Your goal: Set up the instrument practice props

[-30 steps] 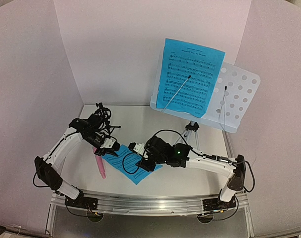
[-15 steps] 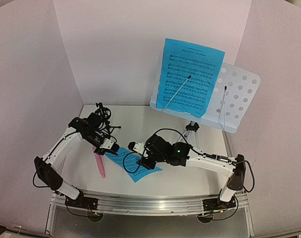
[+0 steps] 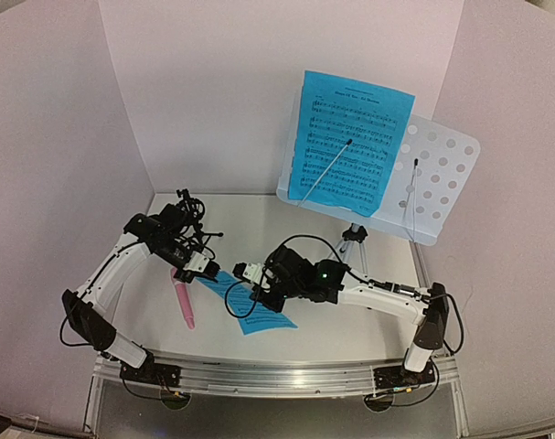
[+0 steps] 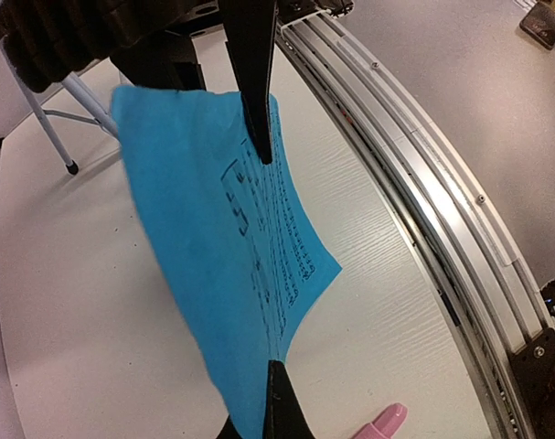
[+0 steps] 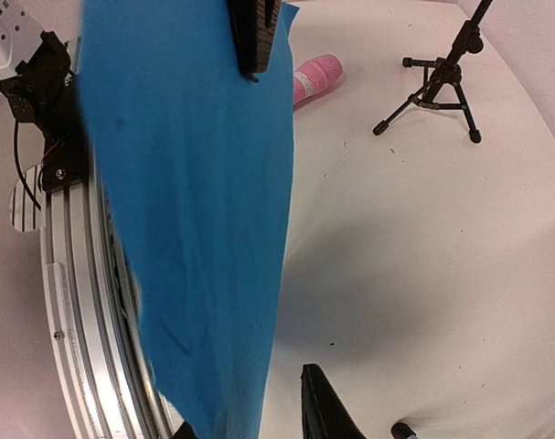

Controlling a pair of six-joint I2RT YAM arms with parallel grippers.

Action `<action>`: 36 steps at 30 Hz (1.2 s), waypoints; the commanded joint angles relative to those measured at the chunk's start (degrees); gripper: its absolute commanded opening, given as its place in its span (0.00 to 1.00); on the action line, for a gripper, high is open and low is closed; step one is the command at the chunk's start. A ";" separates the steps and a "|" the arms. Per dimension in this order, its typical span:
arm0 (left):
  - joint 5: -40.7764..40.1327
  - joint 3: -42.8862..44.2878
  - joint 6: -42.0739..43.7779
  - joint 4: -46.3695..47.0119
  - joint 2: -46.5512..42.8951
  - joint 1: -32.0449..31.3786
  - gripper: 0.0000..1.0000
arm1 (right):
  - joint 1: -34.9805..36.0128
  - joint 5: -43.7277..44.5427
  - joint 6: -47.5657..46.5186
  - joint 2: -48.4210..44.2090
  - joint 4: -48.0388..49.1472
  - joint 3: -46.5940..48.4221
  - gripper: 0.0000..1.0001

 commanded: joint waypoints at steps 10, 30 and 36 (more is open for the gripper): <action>4.62 4.29 -12.49 -0.17 -2.22 -0.24 0.32 | -2.30 -1.43 4.26 -2.93 -4.10 5.29 0.00; 4.25 5.85 -83.19 65.45 -13.93 -0.16 1.00 | -6.78 6.84 3.99 -18.08 -23.59 34.80 0.00; 5.12 12.08 -87.49 65.28 -8.44 -4.09 0.98 | -6.77 6.55 3.67 -20.32 -23.49 38.16 0.00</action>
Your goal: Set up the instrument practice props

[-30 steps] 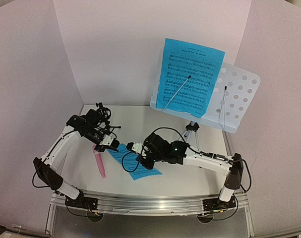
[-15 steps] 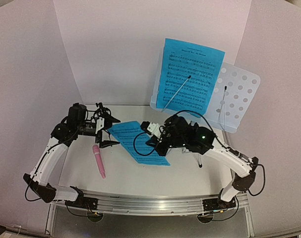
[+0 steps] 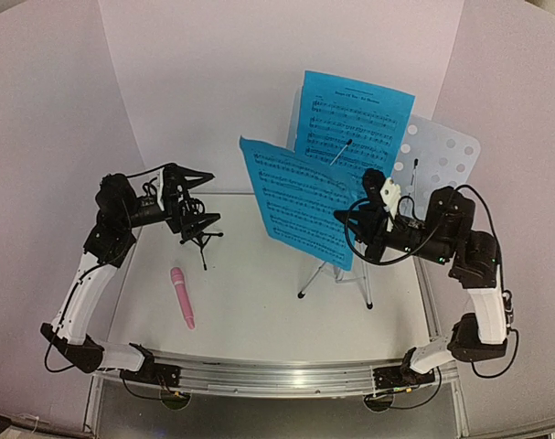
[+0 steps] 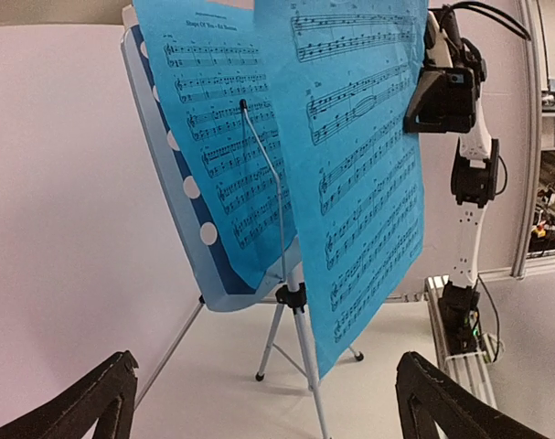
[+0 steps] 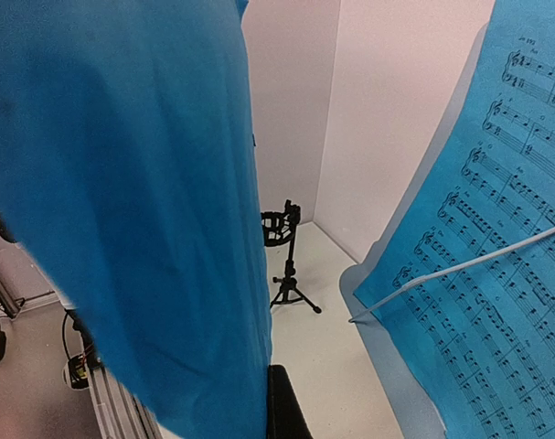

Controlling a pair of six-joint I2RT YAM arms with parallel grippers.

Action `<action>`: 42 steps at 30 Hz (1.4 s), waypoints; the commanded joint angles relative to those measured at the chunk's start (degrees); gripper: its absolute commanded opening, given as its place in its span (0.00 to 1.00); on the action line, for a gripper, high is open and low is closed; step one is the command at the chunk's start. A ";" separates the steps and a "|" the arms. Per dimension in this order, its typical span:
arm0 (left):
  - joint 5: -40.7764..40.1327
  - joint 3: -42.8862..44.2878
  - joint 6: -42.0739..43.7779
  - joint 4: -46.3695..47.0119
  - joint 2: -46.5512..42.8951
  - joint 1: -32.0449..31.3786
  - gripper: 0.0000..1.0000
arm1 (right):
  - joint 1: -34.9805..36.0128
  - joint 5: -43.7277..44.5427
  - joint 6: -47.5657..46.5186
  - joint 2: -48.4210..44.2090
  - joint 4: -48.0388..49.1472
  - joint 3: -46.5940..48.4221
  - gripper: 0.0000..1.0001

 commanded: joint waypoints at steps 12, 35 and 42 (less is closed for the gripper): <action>0.22 17.78 -12.86 3.13 15.96 -13.96 0.85 | -0.14 1.48 -1.36 -1.45 -2.02 4.10 0.00; -6.71 28.49 -20.66 4.96 22.41 -20.76 0.00 | -0.13 30.95 7.83 -6.62 2.48 0.20 0.56; -15.66 46.90 -24.79 -2.69 32.29 -23.93 0.00 | -0.08 36.34 13.09 -10.22 3.04 -3.37 0.83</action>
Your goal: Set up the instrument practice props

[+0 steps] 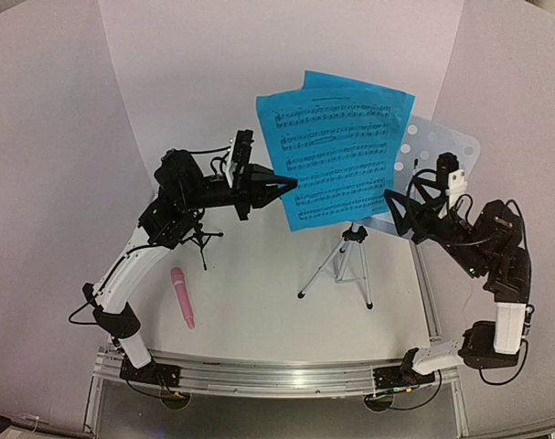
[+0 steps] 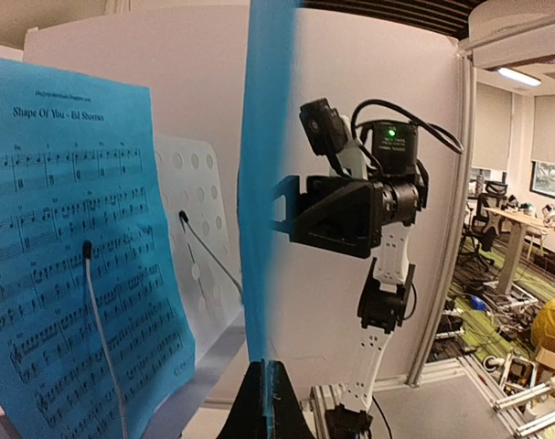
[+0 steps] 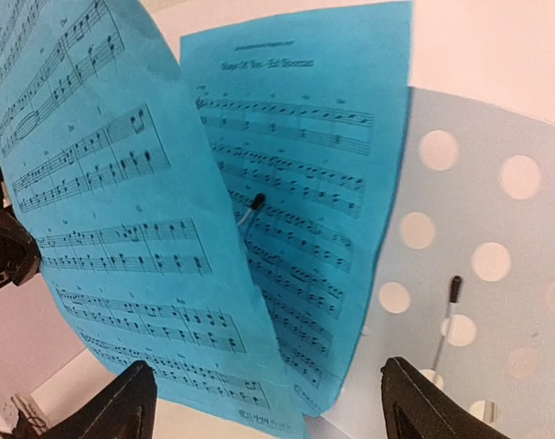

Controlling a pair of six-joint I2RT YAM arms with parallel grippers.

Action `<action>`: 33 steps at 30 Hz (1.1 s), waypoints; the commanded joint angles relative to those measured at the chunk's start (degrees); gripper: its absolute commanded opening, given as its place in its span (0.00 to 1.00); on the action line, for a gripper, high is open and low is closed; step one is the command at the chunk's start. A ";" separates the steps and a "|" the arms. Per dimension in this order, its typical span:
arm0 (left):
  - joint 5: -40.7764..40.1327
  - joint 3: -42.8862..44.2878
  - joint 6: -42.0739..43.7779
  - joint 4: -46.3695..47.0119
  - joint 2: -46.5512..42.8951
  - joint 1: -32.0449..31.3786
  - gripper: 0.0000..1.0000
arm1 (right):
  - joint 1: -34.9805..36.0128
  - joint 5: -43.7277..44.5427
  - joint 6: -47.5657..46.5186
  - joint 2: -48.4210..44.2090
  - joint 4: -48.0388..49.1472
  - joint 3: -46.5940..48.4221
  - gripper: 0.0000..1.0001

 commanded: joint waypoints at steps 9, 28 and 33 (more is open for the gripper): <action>-15.94 15.21 -1.83 -3.06 9.13 -4.32 0.00 | -0.07 23.47 6.52 -6.85 2.50 -12.93 0.67; -19.93 14.49 3.84 5.46 11.96 -4.53 0.00 | -0.08 25.35 6.58 -6.12 3.27 -20.82 0.13; -21.67 14.49 3.81 8.15 12.70 -4.53 0.00 | -0.09 26.23 8.30 -7.39 4.05 -21.61 0.00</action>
